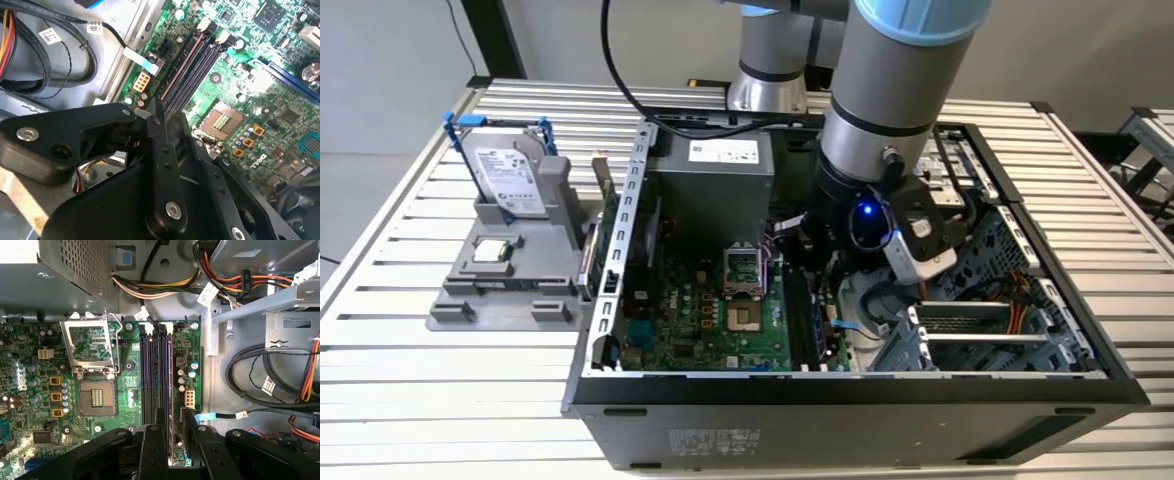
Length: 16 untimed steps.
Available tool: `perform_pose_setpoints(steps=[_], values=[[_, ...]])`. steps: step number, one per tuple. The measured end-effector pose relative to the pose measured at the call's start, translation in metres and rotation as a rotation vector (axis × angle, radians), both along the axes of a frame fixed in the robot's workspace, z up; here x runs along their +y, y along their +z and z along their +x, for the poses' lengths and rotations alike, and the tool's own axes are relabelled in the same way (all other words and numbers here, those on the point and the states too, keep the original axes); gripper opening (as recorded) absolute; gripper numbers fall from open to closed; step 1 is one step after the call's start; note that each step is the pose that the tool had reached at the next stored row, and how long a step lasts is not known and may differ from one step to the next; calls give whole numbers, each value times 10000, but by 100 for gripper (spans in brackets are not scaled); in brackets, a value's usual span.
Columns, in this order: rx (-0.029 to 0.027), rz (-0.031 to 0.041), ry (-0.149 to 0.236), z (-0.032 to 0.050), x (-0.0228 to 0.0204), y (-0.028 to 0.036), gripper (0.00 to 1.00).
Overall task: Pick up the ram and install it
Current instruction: 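Insert the ram into the slot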
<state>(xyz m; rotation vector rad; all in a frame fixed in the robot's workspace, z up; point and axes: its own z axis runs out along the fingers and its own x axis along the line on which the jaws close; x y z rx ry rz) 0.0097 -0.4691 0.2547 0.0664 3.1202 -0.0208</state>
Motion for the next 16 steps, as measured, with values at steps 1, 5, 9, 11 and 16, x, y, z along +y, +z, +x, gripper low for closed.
perform_pose_setpoints(steps=[1,5,9,11,16], values=[[0,1,0,0,0,0,0],[0,6,0,0,0,1,0],[1,44,0,0,0,1,0],[1,47,0,0,-1,1,0],[0,55,1,0,0,1,0]])
